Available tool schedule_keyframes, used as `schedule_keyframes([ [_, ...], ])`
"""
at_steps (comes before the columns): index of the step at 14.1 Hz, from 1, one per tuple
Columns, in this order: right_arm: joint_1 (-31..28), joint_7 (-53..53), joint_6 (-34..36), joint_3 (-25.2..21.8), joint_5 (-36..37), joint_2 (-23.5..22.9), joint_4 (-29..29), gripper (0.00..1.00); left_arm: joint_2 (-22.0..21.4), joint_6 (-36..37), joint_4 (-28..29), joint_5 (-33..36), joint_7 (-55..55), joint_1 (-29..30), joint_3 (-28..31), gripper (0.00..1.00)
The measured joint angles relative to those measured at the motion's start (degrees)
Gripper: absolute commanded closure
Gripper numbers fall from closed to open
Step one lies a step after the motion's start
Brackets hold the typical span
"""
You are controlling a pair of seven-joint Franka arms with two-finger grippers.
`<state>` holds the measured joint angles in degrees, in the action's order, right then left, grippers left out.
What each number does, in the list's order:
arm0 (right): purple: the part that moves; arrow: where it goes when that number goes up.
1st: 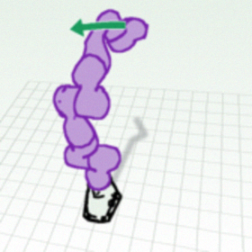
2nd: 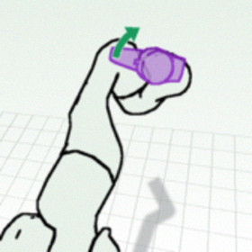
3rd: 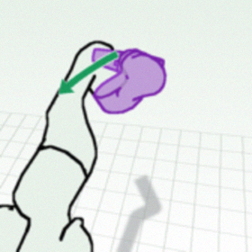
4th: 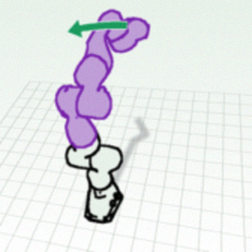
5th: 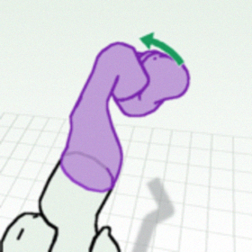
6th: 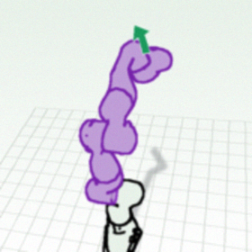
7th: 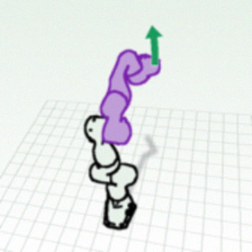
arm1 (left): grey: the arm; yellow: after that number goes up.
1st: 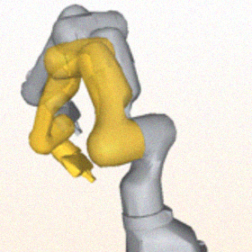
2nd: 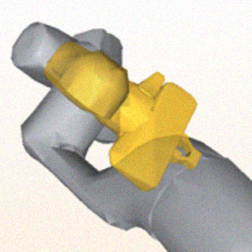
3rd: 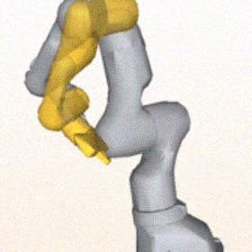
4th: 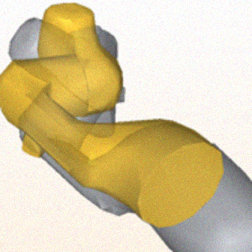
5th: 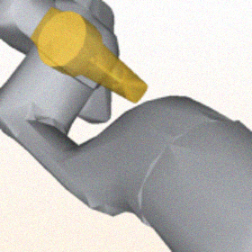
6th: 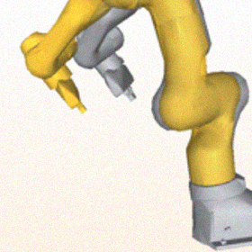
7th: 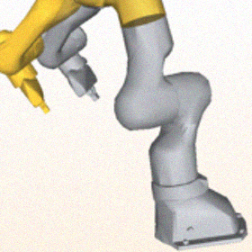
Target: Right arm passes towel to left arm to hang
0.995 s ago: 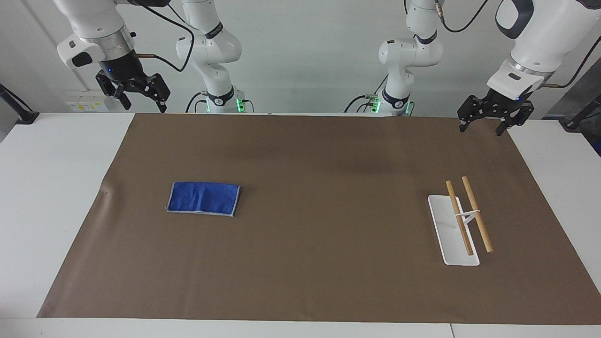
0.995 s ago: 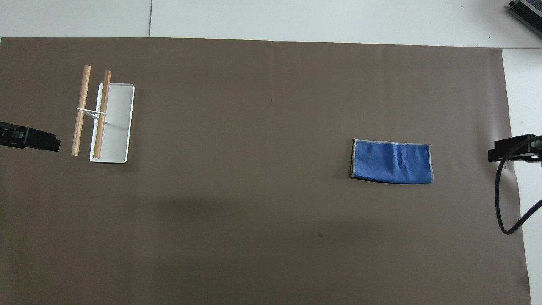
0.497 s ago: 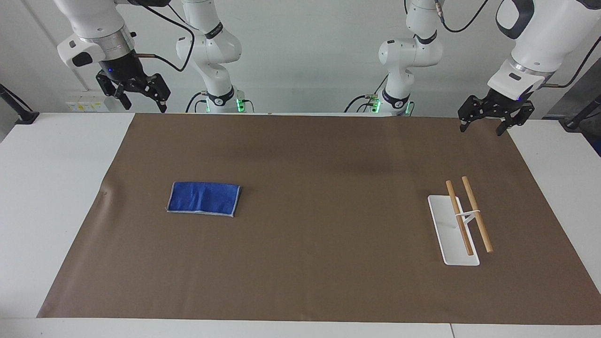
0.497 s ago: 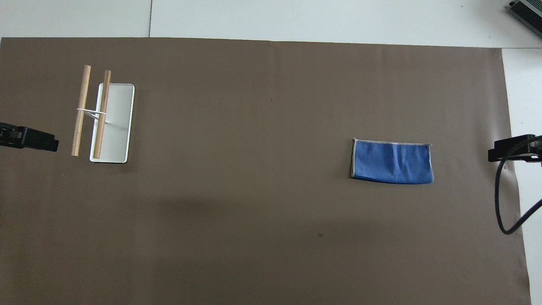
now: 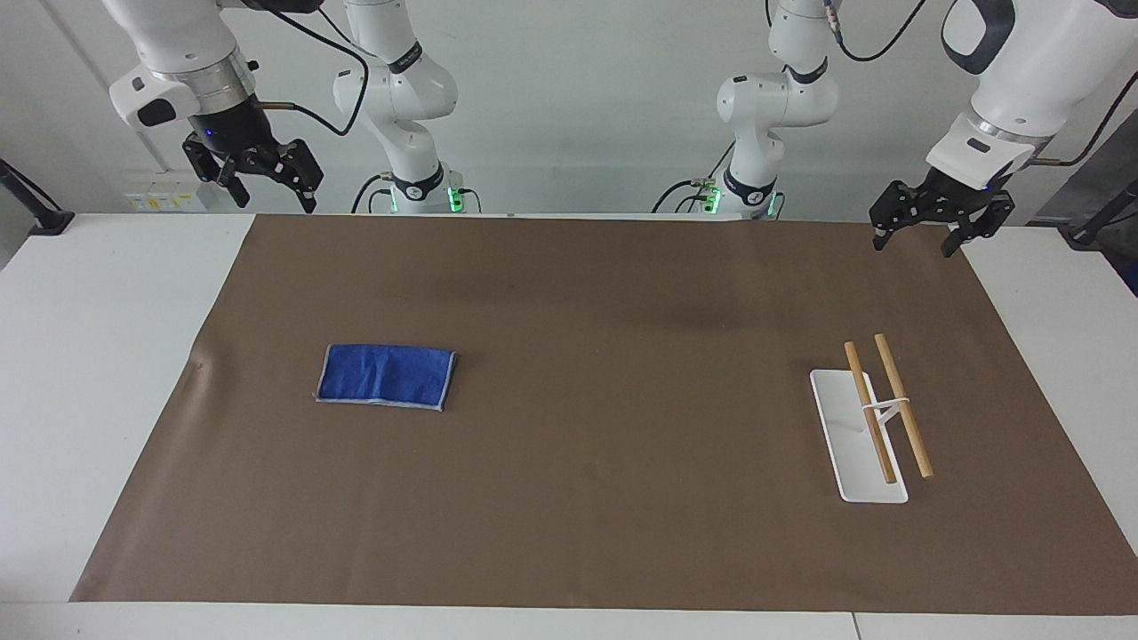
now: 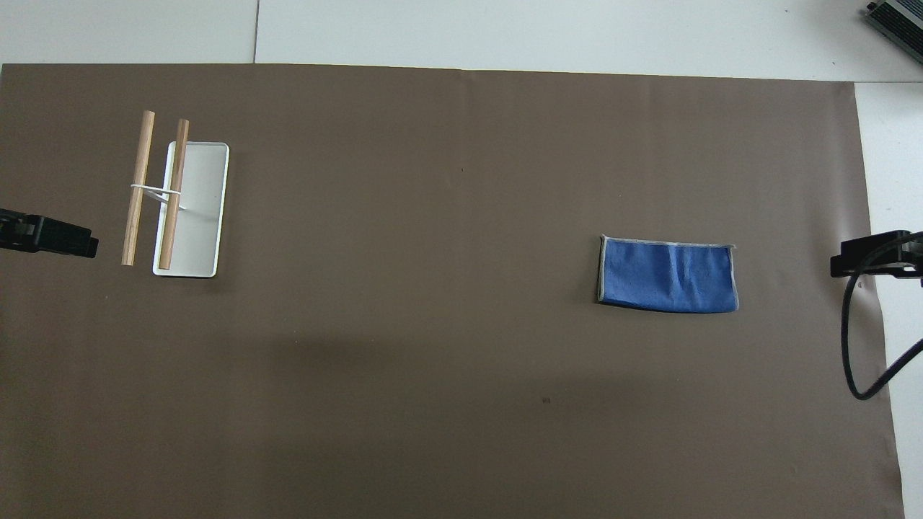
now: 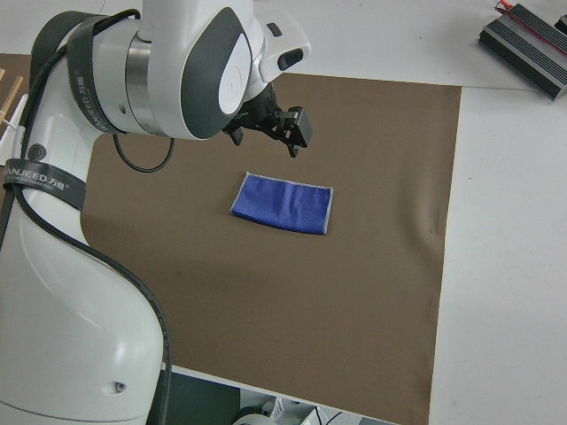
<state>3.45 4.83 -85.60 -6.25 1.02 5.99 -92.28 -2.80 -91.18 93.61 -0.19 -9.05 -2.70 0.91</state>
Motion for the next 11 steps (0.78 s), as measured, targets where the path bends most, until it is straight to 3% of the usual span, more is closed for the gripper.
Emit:
schedule_keyframes([
  [5,0.79,0.56,-4.59,0.05,0.01,0.23,-3.15,0.00,0.00,0.00,0.00,0.00,0.00,0.00,0.00,0.00],
  [11,3.93,1.71,-24.62,0.25,0.02,-0.90,-18.50,0.00,0.00,0.00,0.00,0.00,0.00,0.00,0.00,0.00],
])
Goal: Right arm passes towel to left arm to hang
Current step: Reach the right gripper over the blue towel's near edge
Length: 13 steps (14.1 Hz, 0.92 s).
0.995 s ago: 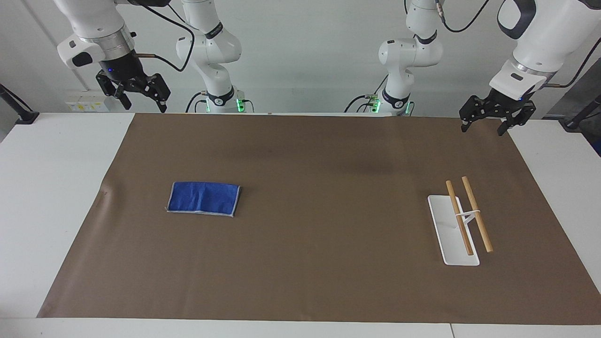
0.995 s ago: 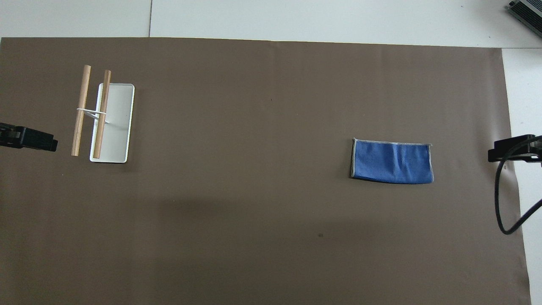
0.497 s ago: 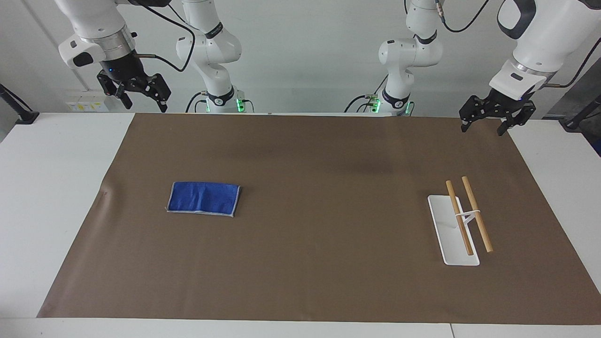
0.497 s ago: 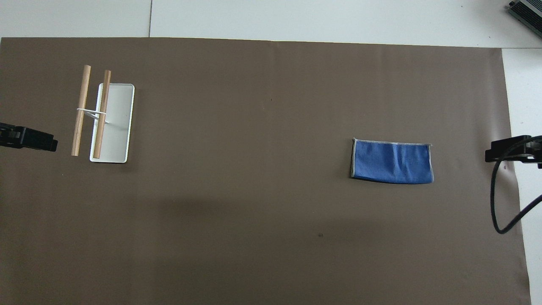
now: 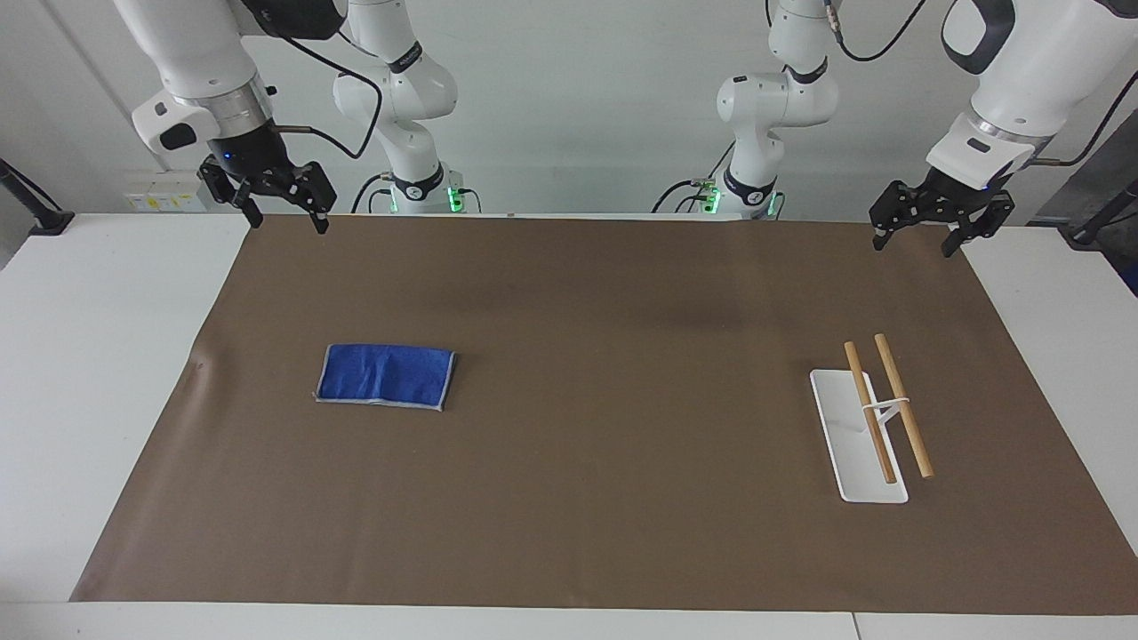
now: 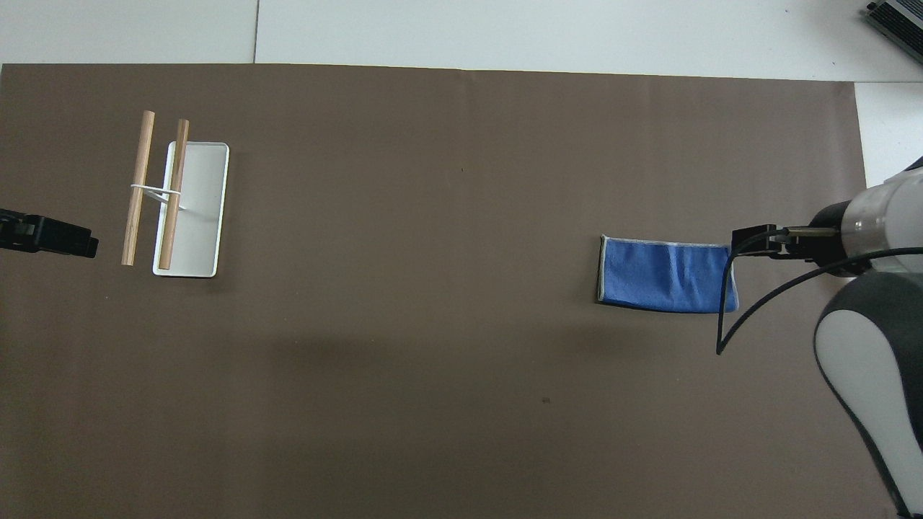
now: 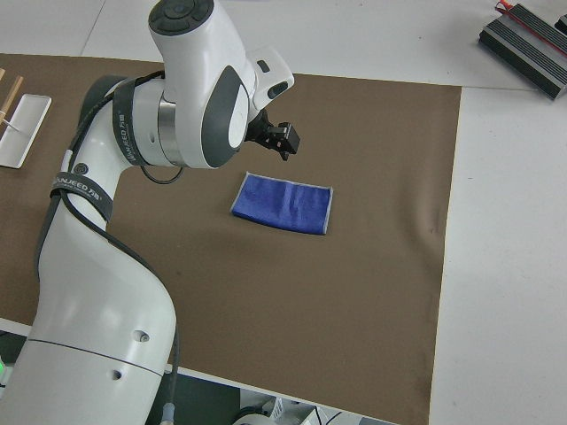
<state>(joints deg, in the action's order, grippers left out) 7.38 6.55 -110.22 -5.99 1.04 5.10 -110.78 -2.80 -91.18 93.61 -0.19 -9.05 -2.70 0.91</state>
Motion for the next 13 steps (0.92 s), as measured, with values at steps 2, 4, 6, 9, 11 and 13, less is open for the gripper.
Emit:
schedule_keyframes([
  [2,0.12,0.00,-6.94,0.01,0.00,-1.64,-5.19,0.00,0.00,0.00,0.00,0.00,0.00,0.00,0.00,0.00],
  [4,0.30,0.00,-14.41,0.01,0.00,-4.27,-9.37,0.00,0.00,0.00,0.00,0.00,0.00,0.00,0.00,0.00],
  [6,0.86,0.00,-20.40,0.03,0.00,-6.98,-12.37,0.00,0.00,0.00,0.00,0.00,0.00,0.00,0.00,0.00],
  [9,1.42,0.02,-27.79,0.03,0.00,-10.11,-15.82,0.00,0.00,0.00,0.00,0.00,0.00,0.00,0.00,0.00],
  [11,1.55,0.02,-31.93,0.04,0.00,-12.04,-16.90,0.00,0.00,0.00,0.00,0.00,0.00,0.00,0.00,0.00],
  [13,1.54,0.02,-34.67,0.04,-0.02,-13.55,-17.23,0.00,0.00,0.00,0.00,0.00,0.00,0.00,0.00,0.00],
])
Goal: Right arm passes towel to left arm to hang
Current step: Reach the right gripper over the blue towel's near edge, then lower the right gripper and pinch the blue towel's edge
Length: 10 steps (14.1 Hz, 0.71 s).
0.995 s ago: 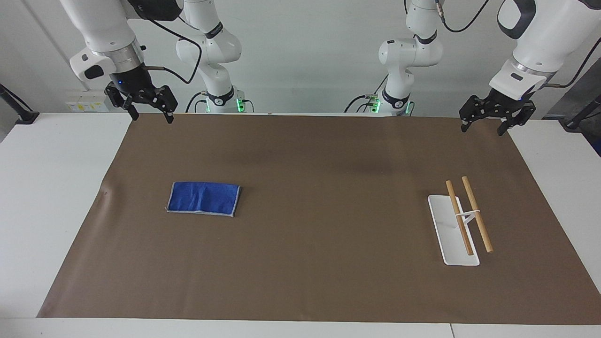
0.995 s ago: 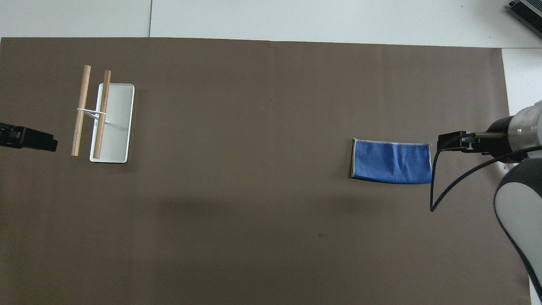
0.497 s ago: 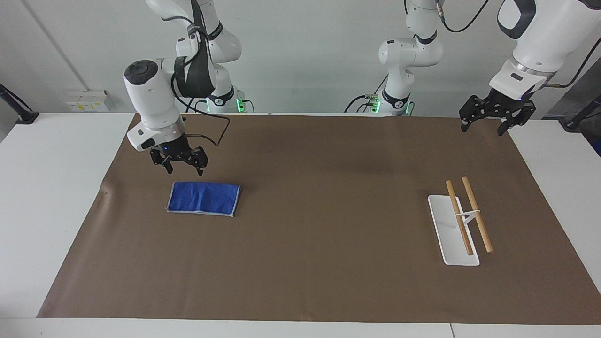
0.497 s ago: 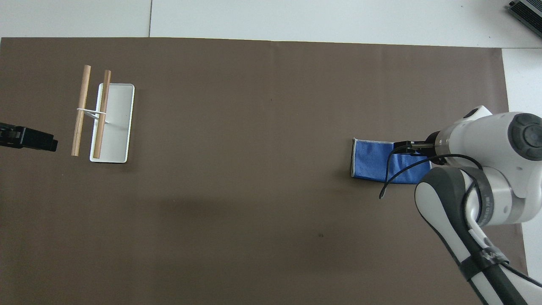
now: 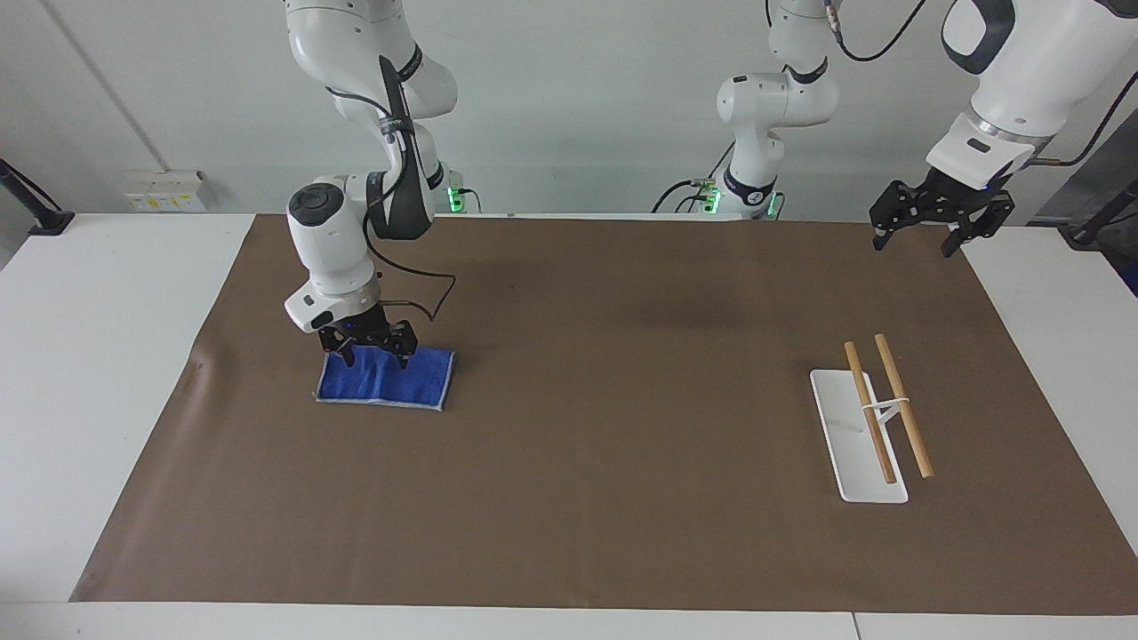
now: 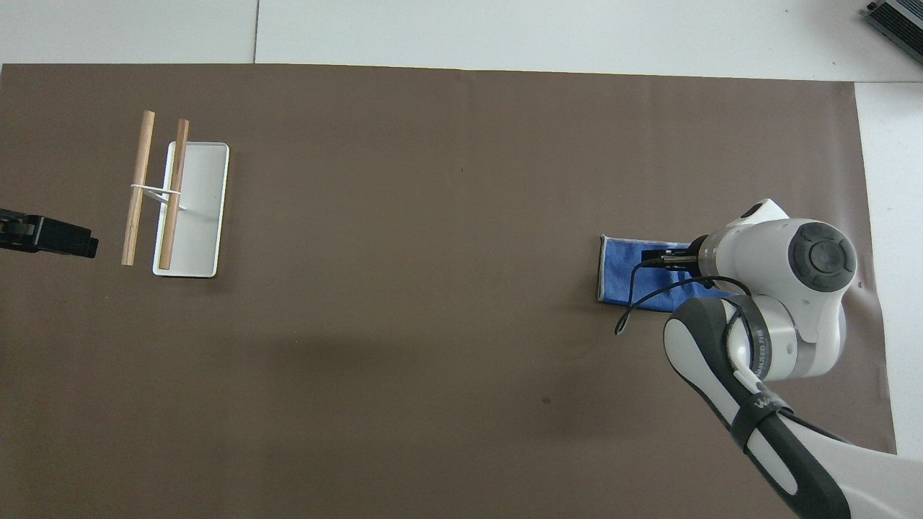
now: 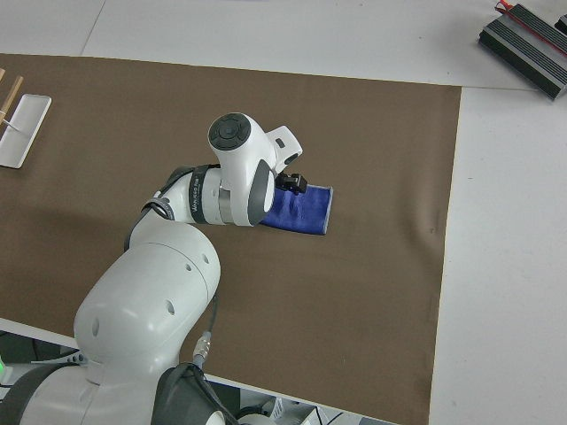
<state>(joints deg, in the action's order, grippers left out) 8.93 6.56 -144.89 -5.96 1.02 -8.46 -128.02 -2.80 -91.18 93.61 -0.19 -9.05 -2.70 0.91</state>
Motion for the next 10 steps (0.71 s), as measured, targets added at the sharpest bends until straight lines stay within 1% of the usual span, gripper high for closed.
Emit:
schedule_keyframes([
  [5,0.75,0.00,-4.88,0.07,0.00,-4.16,-0.32,0.00,0.00,0.00,0.00,0.00,0.00,0.00,0.00,0.00],
  [10,1.07,-0.65,-4.98,0.06,0.00,-4.72,-0.25,0.00,0.00,0.00,0.00,0.00,0.00,0.00,0.00,0.00],
])
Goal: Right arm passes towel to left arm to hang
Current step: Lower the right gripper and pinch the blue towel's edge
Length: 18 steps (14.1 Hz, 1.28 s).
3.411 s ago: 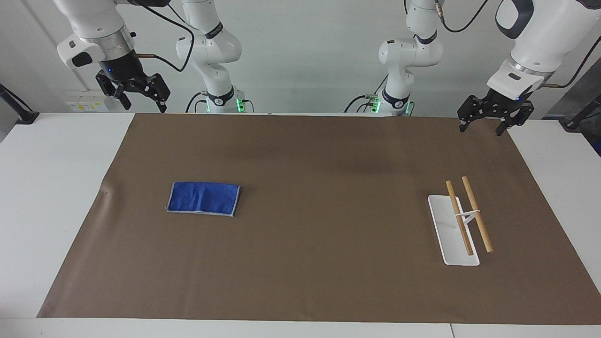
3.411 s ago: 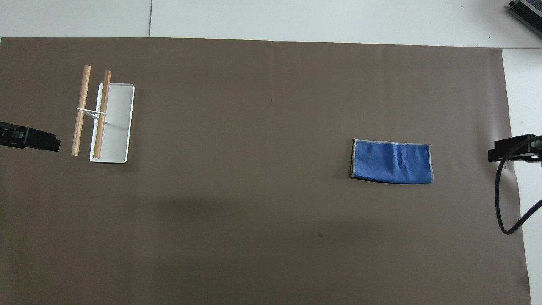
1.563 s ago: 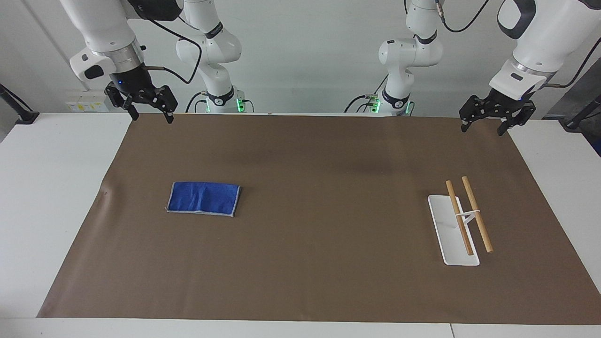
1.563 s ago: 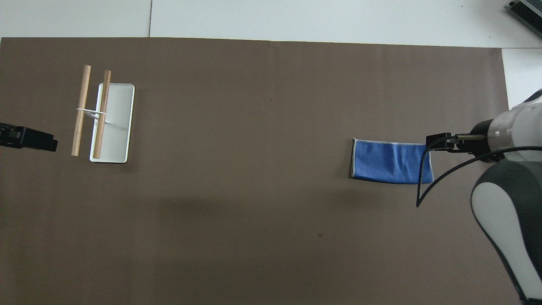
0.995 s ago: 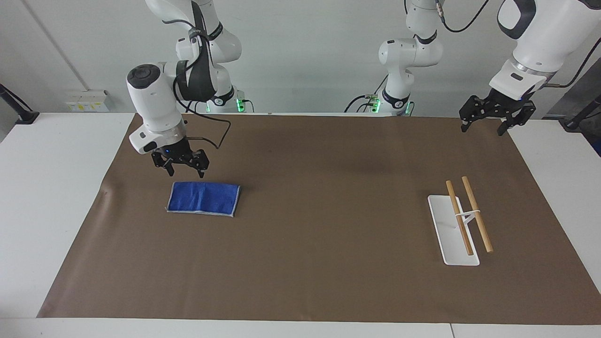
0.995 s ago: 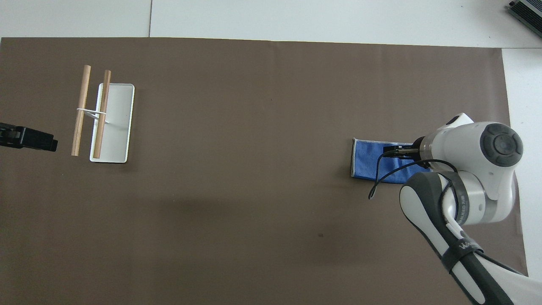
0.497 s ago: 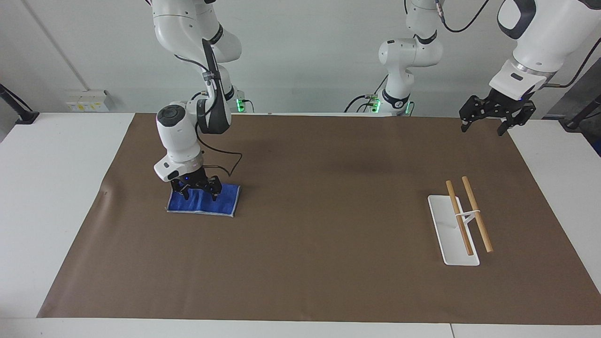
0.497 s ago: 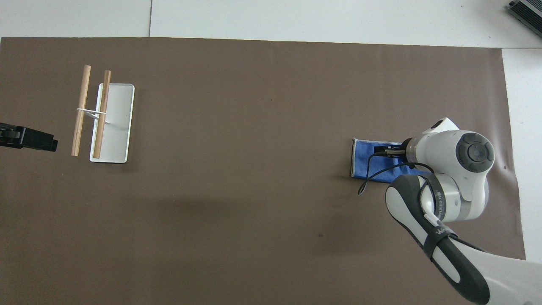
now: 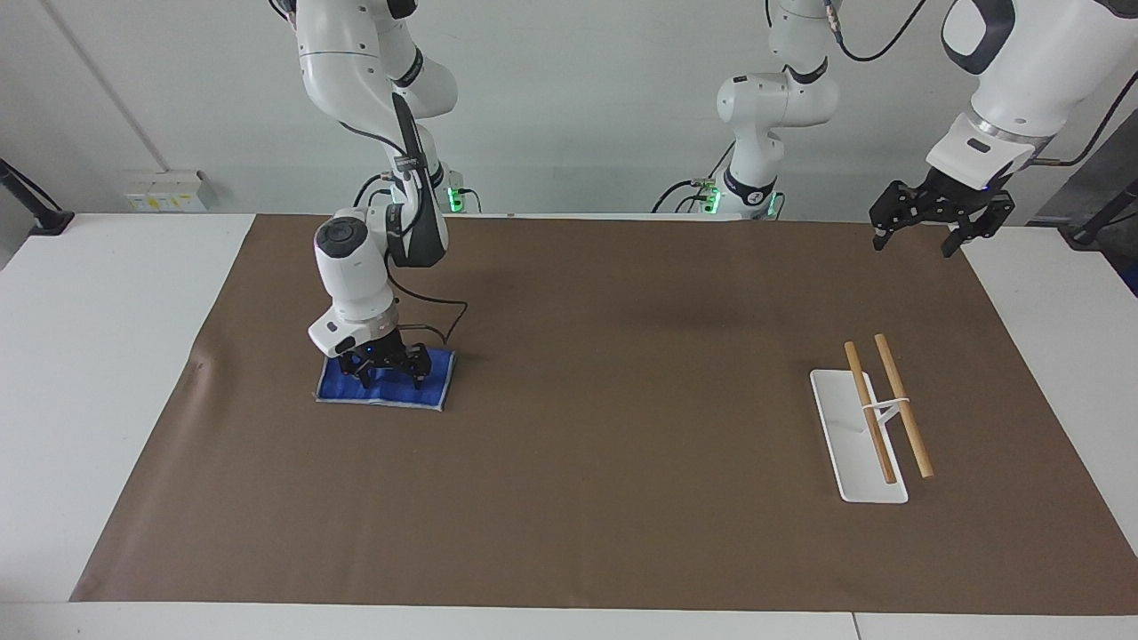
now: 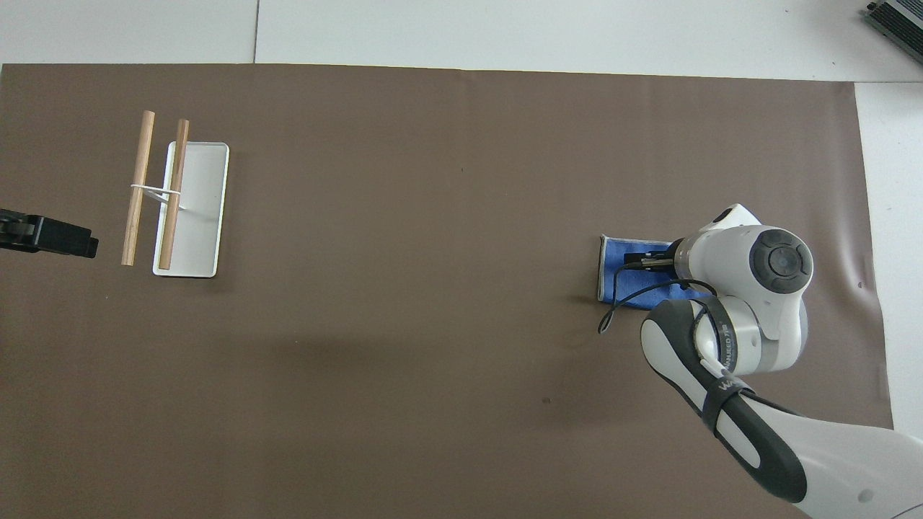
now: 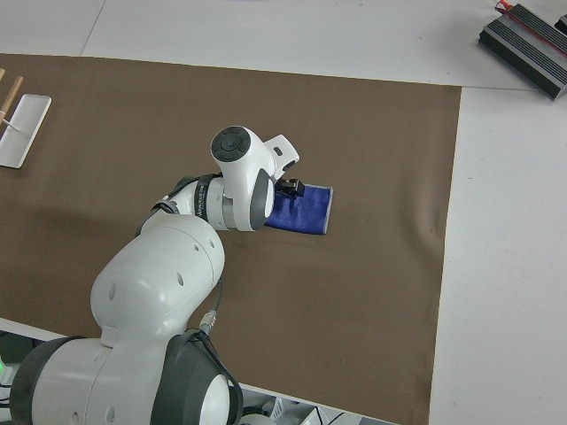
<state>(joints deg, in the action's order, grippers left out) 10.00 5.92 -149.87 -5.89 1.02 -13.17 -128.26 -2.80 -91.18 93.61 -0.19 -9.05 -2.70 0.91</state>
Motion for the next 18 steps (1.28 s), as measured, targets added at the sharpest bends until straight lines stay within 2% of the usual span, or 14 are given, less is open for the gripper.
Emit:
schedule_keyframes([
  [5,-2.67,-2.05,0.10,-0.05,-0.56,0.00,-0.11,0.00,0.00,0.00,0.00,0.00,0.00,0.00,0.00,0.00],
  [10,-2.23,-2.75,0.15,0.09,-2.53,0.00,-0.38,0.00,0.00,0.00,0.00,0.00,0.00,0.00,0.00,0.00],
  [11,-2.18,-2.75,0.14,0.09,-2.54,0.00,-0.47,0.06,0.00,0.00,0.00,0.00,0.00,0.00,0.00,0.00],
  [13,-2.18,-3.15,0.14,0.09,-2.54,0.06,-0.64,0.52,0.00,0.00,0.00,0.00,0.00,0.00,0.00,0.00],
  [15,-2.18,-3.28,0.14,0.08,-2.54,0.30,-0.69,0.91,0.00,0.00,0.00,0.00,0.00,0.00,0.00,0.00],
  [16,-2.15,-3.29,0.23,0.09,-2.54,0.65,-0.69,1.00,0.00,0.00,0.00,0.00,0.00,0.00,0.00,0.00],
  [18,-2.12,-3.34,0.93,0.09,-2.54,1.19,-0.58,1.00,0.00,0.00,0.00,0.00,0.00,0.00,0.00,0.00],
])
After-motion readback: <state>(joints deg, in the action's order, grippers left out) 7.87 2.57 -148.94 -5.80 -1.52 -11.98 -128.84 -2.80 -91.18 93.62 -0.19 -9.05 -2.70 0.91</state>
